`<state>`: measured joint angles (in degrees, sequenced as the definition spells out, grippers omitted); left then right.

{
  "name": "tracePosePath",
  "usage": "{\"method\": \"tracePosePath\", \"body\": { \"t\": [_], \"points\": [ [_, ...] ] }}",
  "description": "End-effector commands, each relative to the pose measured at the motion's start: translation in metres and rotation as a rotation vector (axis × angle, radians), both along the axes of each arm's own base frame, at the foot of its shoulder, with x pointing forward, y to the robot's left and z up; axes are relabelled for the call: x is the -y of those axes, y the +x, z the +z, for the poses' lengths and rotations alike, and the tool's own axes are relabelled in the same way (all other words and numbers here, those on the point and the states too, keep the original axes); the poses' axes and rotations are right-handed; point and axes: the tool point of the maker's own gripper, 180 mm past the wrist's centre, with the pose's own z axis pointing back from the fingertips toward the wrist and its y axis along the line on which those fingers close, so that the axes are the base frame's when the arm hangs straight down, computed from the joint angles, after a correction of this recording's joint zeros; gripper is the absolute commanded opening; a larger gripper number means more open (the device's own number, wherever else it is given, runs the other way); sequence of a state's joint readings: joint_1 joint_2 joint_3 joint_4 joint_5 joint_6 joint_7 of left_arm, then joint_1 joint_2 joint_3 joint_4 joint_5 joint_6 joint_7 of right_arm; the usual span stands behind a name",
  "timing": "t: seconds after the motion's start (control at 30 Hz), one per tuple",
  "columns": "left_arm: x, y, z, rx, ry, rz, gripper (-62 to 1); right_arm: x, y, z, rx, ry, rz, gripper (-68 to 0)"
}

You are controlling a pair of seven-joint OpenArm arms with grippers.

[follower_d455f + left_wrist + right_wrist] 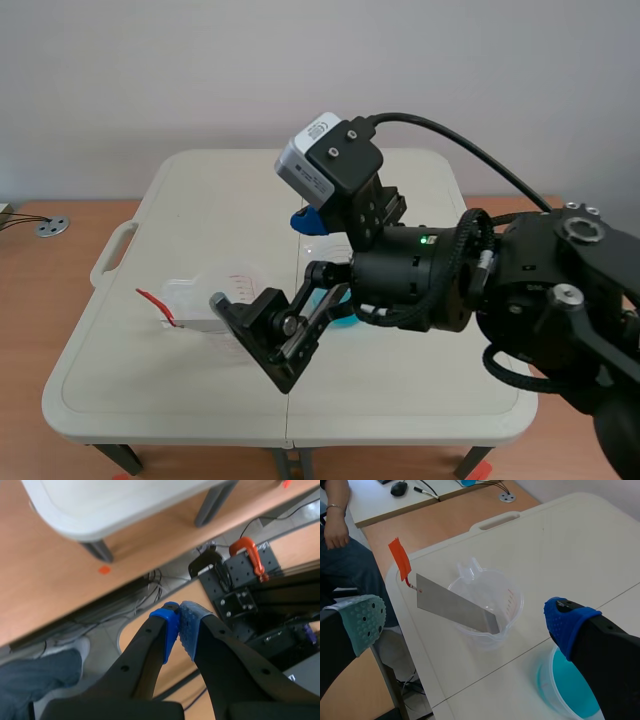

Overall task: Hold the metal plate by the orange handle, dip it into the blue solution, take it out and point at it, then put the plate back in the beaker on the left.
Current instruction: 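Lift the metal plate out of the left beaker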

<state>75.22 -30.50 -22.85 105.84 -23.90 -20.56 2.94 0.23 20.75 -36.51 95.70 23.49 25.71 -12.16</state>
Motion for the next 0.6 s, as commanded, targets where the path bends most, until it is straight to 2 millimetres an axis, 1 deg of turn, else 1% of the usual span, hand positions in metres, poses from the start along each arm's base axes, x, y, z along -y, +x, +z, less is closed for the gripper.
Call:
{"method": "tracePosePath", "body": {
  "t": [0.0, 0.27, 0.4, 0.57],
  "points": [
    [-0.001, -0.003, -0.002, -0.005, -0.007, 0.016, -57.9, -0.008, 0.006, 0.009, 0.02, 0.028, 0.004, -1.2],
    [-0.011, -0.011, -0.01, -0.037, 0.01, 0.036, -57.9, -0.041, -0.002, -0.004, 0.005, 0.006, 0.09, -1.2],
    [-0.017, -0.017, -0.015, -0.055, 0.02, 0.047, -57.9, -0.054, -0.005, -0.01, -0.002, -0.005, 0.127, -1.2],
    [-0.024, -0.023, -0.02, -0.078, 0.032, 0.061, -57.9, -0.067, -0.004, -0.015, -0.018, 0.001, 0.146, -1.2]
  ]
}}
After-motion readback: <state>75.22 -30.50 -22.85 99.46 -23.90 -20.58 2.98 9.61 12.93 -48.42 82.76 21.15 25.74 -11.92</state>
